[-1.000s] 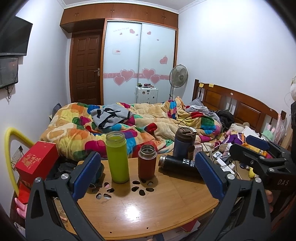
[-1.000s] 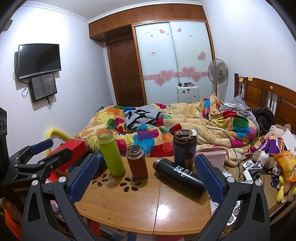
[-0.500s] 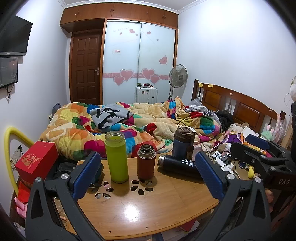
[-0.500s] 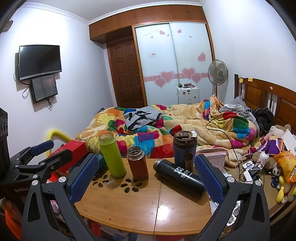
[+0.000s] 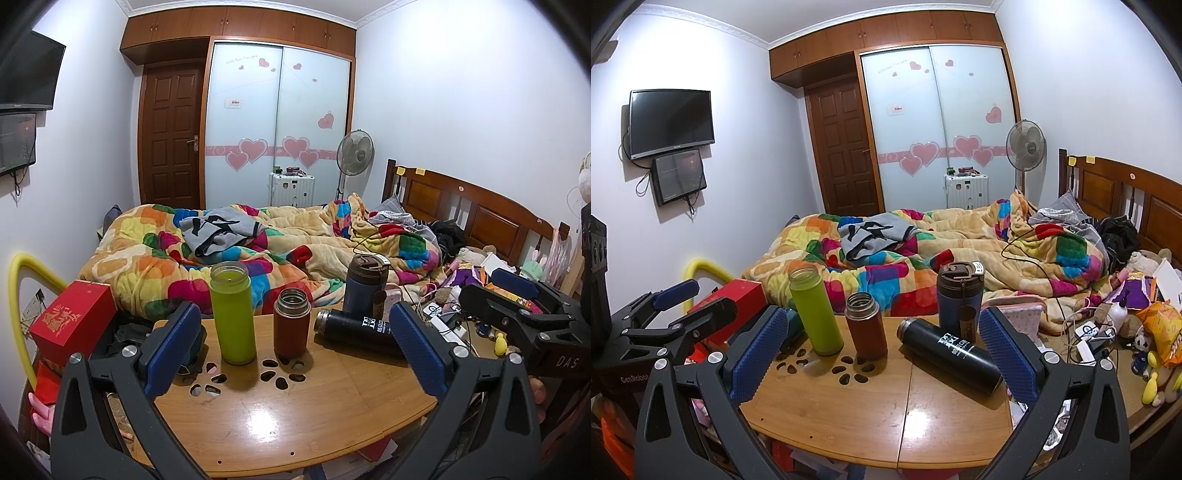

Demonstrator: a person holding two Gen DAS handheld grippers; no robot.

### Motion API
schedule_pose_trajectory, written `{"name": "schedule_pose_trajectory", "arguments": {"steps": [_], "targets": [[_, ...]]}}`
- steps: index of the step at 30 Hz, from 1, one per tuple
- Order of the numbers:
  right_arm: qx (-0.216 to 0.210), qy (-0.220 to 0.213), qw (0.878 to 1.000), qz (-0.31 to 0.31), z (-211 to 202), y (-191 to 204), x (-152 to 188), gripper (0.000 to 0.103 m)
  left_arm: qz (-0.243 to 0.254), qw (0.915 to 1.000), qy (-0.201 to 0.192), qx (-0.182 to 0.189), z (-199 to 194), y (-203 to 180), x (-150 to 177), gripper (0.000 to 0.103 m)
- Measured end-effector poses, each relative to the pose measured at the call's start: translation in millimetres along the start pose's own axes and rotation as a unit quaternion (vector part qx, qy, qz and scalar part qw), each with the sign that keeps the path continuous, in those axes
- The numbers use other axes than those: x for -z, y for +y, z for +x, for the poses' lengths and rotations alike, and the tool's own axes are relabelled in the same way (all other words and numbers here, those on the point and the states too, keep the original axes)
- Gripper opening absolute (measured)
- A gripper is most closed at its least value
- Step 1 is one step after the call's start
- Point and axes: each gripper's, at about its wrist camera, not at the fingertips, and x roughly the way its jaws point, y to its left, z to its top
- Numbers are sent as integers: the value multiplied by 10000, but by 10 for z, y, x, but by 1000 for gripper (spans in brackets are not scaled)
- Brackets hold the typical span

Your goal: Flip cup upside down

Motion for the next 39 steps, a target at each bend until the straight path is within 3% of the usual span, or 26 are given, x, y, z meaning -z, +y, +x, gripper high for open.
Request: {"name": "schedule_pose_trajectory", "arguments": {"steps": [13,20,25,28,33,39], "targets": [[-26,23,10000,-8,-2,20,-21,103,12,10000,14,-16,0,-10,8,103],[-60,144,9999,-4,187,6,28,103,-68,9998,172,-64,197,79,36,103],[-36,341,9994,27,394,-66,106,103,-237,9987,426,-160,603,325,99,103],[-26,521,9986,67,530,-125,172,103,-442,9956,752,-356,1022,582,154,103],[-6,793,9968,139,732,-239,309,103,-825,9894,1155,-317,1663,954,262,103],[-4,1127,9934,203,942,-330,466,103,-825,9891,1189,-268,2078,1022,296,103]]}}
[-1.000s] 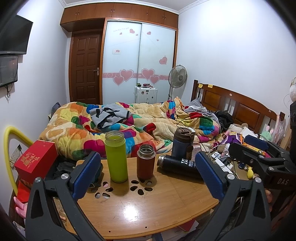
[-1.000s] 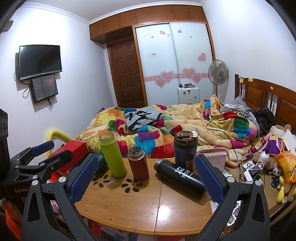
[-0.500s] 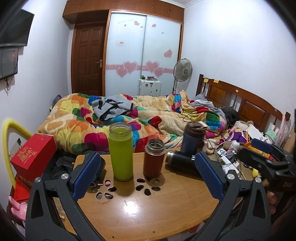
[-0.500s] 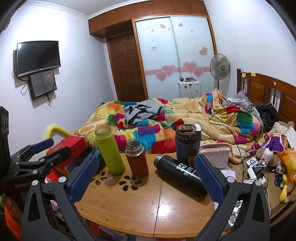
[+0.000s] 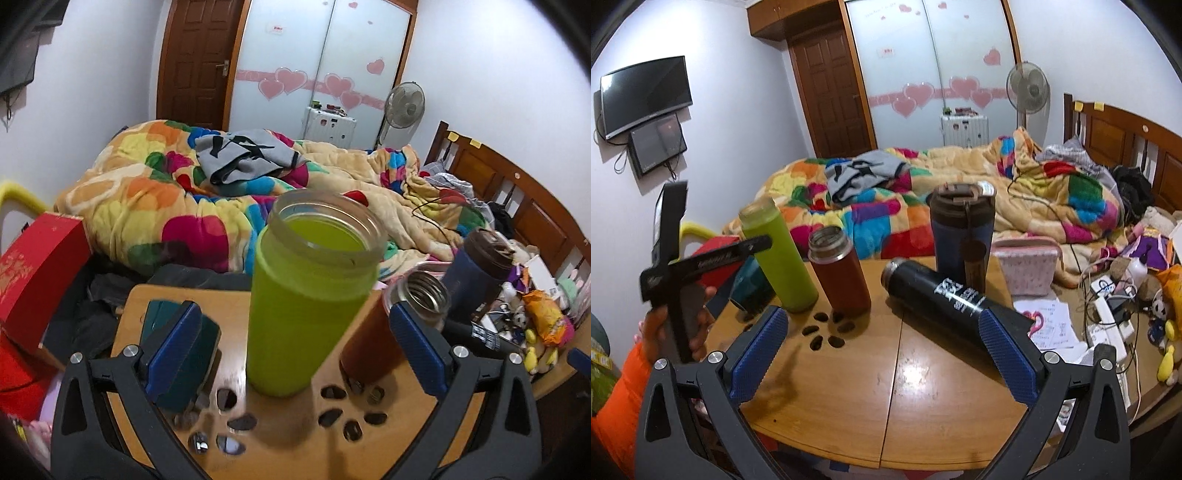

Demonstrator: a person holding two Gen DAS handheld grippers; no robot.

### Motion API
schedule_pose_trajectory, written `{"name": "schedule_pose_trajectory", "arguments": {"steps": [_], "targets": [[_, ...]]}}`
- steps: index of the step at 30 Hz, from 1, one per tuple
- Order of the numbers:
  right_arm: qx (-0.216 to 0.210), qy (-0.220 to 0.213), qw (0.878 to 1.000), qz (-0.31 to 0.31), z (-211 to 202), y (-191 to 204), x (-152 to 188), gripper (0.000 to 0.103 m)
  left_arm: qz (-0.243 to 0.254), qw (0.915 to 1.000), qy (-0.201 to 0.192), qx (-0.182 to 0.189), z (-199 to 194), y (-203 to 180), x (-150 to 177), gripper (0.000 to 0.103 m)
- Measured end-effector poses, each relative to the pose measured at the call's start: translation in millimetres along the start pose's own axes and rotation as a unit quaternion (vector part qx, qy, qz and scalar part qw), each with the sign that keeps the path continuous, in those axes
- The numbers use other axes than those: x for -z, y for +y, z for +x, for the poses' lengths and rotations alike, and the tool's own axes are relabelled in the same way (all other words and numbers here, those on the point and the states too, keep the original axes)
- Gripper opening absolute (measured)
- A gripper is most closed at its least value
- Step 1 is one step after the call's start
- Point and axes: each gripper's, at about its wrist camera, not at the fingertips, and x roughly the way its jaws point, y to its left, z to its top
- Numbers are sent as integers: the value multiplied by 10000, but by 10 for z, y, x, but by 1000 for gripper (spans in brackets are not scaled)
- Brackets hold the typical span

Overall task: Flip cup upside down
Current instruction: 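Reach the left gripper to the lime-green tumbler and close around it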

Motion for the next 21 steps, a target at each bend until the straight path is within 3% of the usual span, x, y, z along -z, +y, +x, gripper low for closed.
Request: {"name": "schedule_pose_trajectory", "arguments": {"steps": [2,7,13,21], "targets": [[-1,80,10000,17,68,-19,31,103,35,10000,-45,-17,71,-26,-22,98],[-40,245,9997,50,188,-42,85,103,227,9996,-107,-163,129,-106,-66,65],[-105,300,9995,9,262,11,162,103,633,9976,-55,-291,-30,-237,1,62],[-107,490,9984,-245,376,122,291,103,795,9954,299,449,-465,-435,293,62]]}}
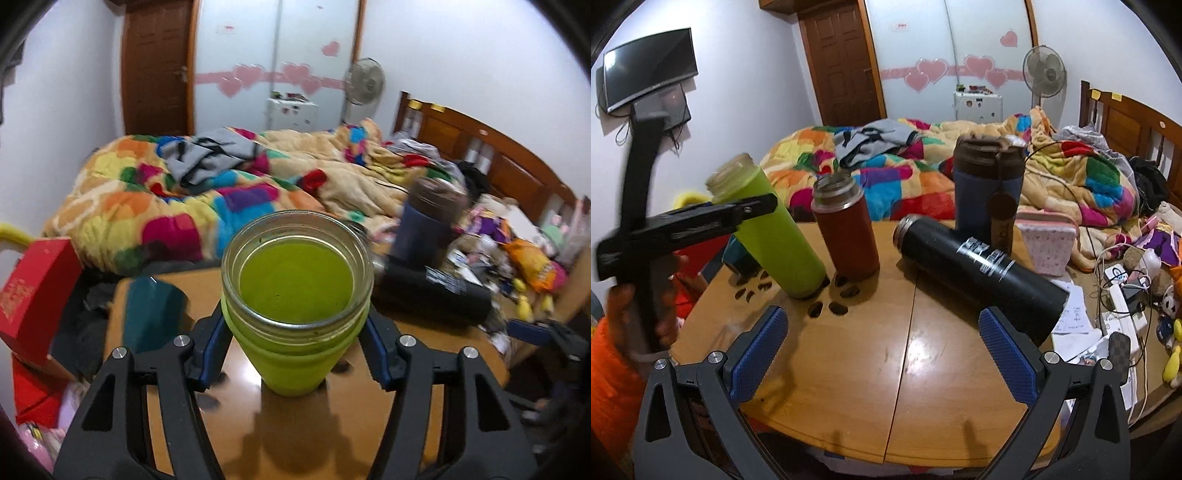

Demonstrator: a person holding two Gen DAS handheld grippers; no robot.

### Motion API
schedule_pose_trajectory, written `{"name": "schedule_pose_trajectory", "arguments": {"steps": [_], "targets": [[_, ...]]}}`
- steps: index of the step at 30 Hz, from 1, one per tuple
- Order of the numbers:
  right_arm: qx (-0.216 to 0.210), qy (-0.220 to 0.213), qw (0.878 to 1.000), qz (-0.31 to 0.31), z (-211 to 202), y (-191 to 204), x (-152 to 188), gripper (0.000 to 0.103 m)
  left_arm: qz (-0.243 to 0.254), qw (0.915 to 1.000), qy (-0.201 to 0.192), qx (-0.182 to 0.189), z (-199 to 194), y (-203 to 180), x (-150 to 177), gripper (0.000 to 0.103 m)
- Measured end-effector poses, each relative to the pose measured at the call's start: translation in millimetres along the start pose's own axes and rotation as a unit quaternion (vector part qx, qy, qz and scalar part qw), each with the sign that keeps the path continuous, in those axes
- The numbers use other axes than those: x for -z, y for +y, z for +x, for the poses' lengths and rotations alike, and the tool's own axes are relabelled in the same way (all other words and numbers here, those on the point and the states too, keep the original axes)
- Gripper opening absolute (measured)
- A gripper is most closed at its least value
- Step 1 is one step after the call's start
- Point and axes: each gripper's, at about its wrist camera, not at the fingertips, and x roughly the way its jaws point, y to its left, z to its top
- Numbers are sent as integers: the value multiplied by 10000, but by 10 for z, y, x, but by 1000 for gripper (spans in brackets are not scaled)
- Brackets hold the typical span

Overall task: Flip cup upside down
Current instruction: 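Reach the left gripper to the lime-green tumbler and close around it, then lift the lime-green tumbler off the table with the left gripper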

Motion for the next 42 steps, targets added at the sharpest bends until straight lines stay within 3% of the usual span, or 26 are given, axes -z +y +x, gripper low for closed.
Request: {"name": "schedule_pose_trajectory", "arguments": {"steps": [8,17,21,24,29,42], "targets": [[-416,242,9984,-309,72,134,259,103,298,9971,236,666,-229,-468,231,62],[-964,316,9933,-547,292,268,399,103,-93,9915,375,1243,-271,-495,274,62],[-1168,382,9903,-648,452,321,345,92,-300,9899,381,1329,-258,-415,265,62],[-1393,451,9868,-695,528,404,339,75,-460,9885,361,1394,-245,-327,266,62],[-1256,350,9876,-871,542,518,355,73,-725,9857,301,1488,-203,-192,261,63],[-1238,387,9848,-1154,468,549,355,64,-1004,9896,204,1013,35,-12,230,69]]}}
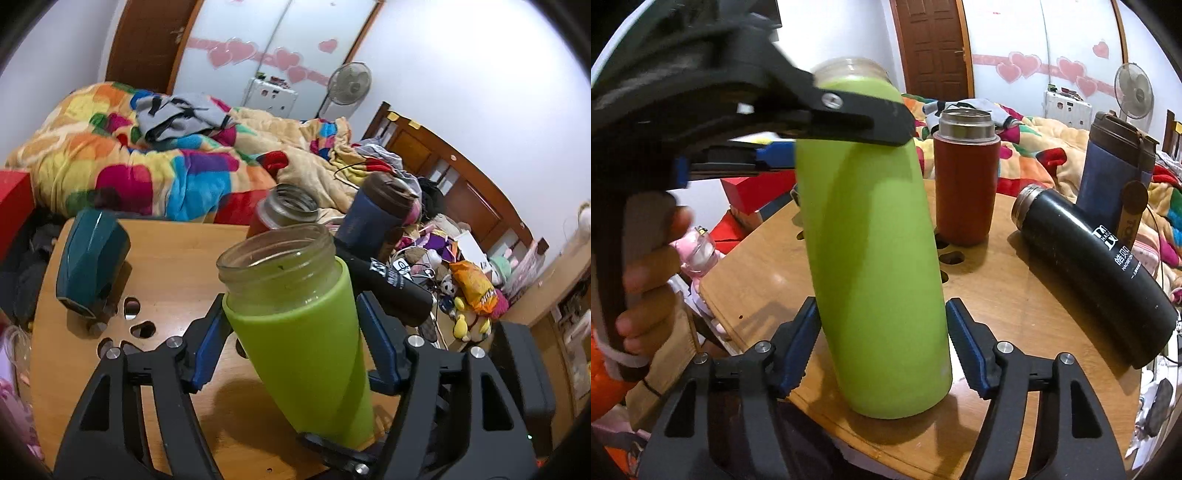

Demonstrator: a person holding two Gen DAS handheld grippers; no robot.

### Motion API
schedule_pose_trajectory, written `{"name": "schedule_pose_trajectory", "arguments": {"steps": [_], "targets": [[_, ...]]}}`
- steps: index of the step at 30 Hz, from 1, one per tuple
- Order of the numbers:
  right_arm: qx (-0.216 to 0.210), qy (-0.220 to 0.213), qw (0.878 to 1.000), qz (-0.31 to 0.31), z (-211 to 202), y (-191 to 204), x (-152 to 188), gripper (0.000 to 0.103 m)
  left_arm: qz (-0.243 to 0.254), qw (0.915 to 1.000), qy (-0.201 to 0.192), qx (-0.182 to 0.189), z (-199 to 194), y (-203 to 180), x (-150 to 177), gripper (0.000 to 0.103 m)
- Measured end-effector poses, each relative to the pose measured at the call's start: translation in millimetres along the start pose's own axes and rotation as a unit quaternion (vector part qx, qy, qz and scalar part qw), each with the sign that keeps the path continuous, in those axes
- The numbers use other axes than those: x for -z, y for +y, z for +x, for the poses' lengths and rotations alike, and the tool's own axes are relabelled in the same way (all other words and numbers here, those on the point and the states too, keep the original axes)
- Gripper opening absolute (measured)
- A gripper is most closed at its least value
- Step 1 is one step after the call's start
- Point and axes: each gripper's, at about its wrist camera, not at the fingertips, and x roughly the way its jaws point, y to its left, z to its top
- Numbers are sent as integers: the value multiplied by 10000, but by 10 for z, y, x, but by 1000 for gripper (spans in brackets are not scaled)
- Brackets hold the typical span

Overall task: Flip cup upside down
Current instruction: 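Lift the lime-green tumbler off the table with the left gripper, then tilt the tumbler sideways with the left gripper, black base toward the right gripper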

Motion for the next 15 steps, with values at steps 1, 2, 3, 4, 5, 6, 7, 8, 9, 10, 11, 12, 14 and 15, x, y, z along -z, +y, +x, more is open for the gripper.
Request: {"name": "schedule_pose_trajectory", "arguments": {"steps": [1,2,3,4,5,6,7,8,9,10,11,12,14,15], "targets": [[-19,10,10000,-10,-1,9,2,64,-68,10000,22,-7,25,40,1,70],[-34,17,10000,-15,-8,9,6,64,-146,9999,50,3,51,89,6,71],[-61,30,10000,-26,-11,16,12,63,-221,9997,76,-18,78,135,10,71],[-83,40,10000,-27,-12,22,16,63,-245,9996,90,-82,100,167,20,72],[-106,55,9999,-31,-10,26,22,63,-248,9994,122,-197,133,199,32,72],[-123,79,9999,-35,-3,28,29,63,-268,9991,191,-271,175,237,49,73],[-135,103,9998,-46,6,33,34,63,-407,9987,240,-191,214,298,69,72],[-146,128,9998,-58,16,39,40,63,-501,9982,285,-138,251,334,76,73],[-175,145,9997,-60,23,44,49,62,-588,9977,320,-89,281,373,92,73],[-182,160,9997,-71,27,48,54,62,-679,9971,351,-44,310,419,107,73],[-178,175,9997,-85,34,51,60,62,-775,9963,382,-3,335,464,124,73],[-182,184,9996,-73,42,49,67,62,-873,9953,417,36,364,507,137,73],[-188,203,9996,-40,57,35,73,62,-1024,9936,472,91,405,570,169,73],[-190,210,9996,-27,64,28,71,62,-1071,9929,503,102,428,591,179,73]]}}
